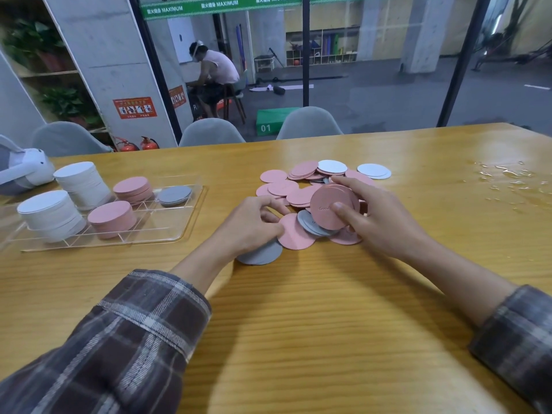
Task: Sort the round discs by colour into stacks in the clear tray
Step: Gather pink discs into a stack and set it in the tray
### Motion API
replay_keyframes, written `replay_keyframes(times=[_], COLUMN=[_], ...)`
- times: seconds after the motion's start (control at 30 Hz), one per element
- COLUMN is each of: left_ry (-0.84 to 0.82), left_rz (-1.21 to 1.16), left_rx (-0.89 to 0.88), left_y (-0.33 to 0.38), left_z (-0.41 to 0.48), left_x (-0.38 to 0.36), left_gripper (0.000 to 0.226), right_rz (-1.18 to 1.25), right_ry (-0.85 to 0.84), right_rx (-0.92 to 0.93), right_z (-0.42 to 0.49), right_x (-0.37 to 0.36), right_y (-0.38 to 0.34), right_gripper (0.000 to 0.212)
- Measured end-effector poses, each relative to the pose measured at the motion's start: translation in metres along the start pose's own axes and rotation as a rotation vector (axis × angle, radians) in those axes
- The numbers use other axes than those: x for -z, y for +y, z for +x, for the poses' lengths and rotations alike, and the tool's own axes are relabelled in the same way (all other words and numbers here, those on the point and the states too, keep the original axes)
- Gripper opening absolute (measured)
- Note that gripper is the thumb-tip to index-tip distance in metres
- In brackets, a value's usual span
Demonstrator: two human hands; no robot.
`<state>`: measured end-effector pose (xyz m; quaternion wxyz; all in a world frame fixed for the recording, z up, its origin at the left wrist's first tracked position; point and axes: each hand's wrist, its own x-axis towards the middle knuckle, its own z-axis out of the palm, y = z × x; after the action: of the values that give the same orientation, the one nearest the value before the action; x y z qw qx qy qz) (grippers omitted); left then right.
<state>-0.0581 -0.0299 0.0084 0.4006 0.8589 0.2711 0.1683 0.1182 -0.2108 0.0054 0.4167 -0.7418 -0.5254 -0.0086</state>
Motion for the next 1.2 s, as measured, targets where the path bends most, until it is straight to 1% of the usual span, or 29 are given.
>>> replay_keyframes(times=[0.13, 0.27, 0.33, 0.4, 0.5, 0.63, 0.73, 0.83, 0.93, 1.03, 1.1, 1.13, 1.2], left_ry=[0.098, 0.067, 0.07, 0.1, 0.171, 0.247, 0.279, 0.297, 0.305, 0.328, 0.298, 0.269, 0.191], left_rz=[-0.044, -0.131, -0.151, -0.197, -0.248, -0.215, -0.212, -0.206, -0.204, -0.12, -0.004, 0.074, 0.201], left_rx=[-0.05, -0.182, -0.258, -0.3, -0.312, -0.306, -0.307, -0.322, -0.339, -0.367, -0.376, -0.383, -0.43], left_y=[0.0, 0.002, 0.005, 0.006, 0.006, 0.008, 0.014, 0.018, 0.021, 0.019, 0.011, 0.007, 0.002], left_z=[0.001, -0.002, -0.003, -0.003, -0.001, 0.0, 0.001, 0.003, 0.007, 0.014, 0.019, 0.022, 0.027], left_x=[0.006, 0.008, 0.007, 0.003, -0.005, -0.018, -0.024, -0.029, -0.035, -0.038, -0.039, -0.039, -0.042], left_gripper=[0.026, 0.031, 0.025, 0.018, 0.021, 0.029, 0.031, 0.028, 0.022, 0.016, 0.007, 0.007, 0.019], right_rz=[0.014, 0.051, 0.137, 0.272, 0.355, 0.375, 0.393, 0.365, 0.284, 0.152, 0.124, 0.117, 0.103], right_ry=[-0.001, -0.003, -0.048, -0.119, -0.161, -0.176, -0.182, -0.184, -0.138, -0.051, -0.015, -0.009, -0.008], right_rx=[0.016, 0.021, -0.032, -0.124, -0.162, -0.144, -0.152, -0.136, -0.124, -0.094, -0.107, -0.115, -0.125], right_z=[0.0, 0.0, 0.0, -0.002, -0.004, -0.005, -0.005, -0.005, -0.002, 0.001, 0.002, 0.002, 0.002], right_x=[-0.002, -0.005, -0.006, -0.007, -0.007, -0.009, -0.007, -0.007, -0.004, 0.005, 0.011, 0.013, 0.015], right_y=[0.001, 0.001, 0.0, -0.005, -0.011, -0.017, -0.019, -0.016, -0.009, 0.0, 0.005, 0.008, 0.013], right_gripper=[0.046, 0.048, 0.048, 0.051, 0.055, 0.057, 0.057, 0.055, 0.056, 0.054, 0.052, 0.052, 0.05])
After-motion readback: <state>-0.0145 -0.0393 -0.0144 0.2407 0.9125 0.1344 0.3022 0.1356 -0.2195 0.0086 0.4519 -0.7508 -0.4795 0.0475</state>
